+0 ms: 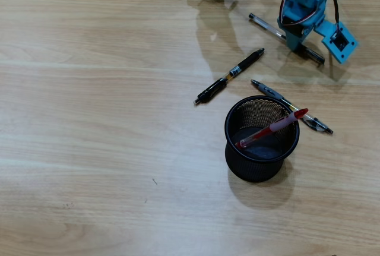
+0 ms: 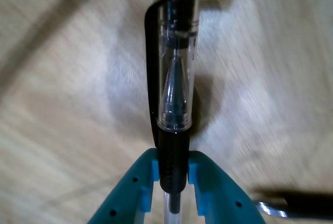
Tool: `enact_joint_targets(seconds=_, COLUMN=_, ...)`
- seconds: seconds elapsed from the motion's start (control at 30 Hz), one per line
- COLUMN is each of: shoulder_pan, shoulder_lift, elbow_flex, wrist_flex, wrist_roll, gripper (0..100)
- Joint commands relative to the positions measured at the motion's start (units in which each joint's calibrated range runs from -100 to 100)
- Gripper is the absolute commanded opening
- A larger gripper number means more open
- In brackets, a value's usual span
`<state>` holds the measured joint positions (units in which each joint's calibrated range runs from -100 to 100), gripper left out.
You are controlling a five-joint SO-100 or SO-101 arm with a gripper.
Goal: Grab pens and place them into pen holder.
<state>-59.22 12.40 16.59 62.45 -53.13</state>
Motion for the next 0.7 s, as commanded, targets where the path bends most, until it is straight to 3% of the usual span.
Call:
enact_joint_targets(seconds=0.0, shoulder_pan=2.84, shoulder_lift=-7.1, elbow_flex=-7.18, wrist_flex=8.3, wrist_roll=0.25, gripper=2)
enact_joint_targets(seconds=0.3, shoulder_pan=8.14, shoulder_lift=-17.71, elbow_flex=-18.31, wrist_flex=29.62, wrist_roll=0.36, gripper=2)
enact_joint_targets(seconds=0.47, shoulder_pan=10.7, shoulder_lift=-20.6, elbow_flex=-18.95, wrist_flex=27.62, wrist_roll=0.31, gripper=2)
enact_joint_targets(seconds=0.67, shoulder_pan=14.73, shoulder_lift=-22.89, elbow_flex=-23.65, wrist_flex=12.58, wrist_roll=0.36, gripper=2)
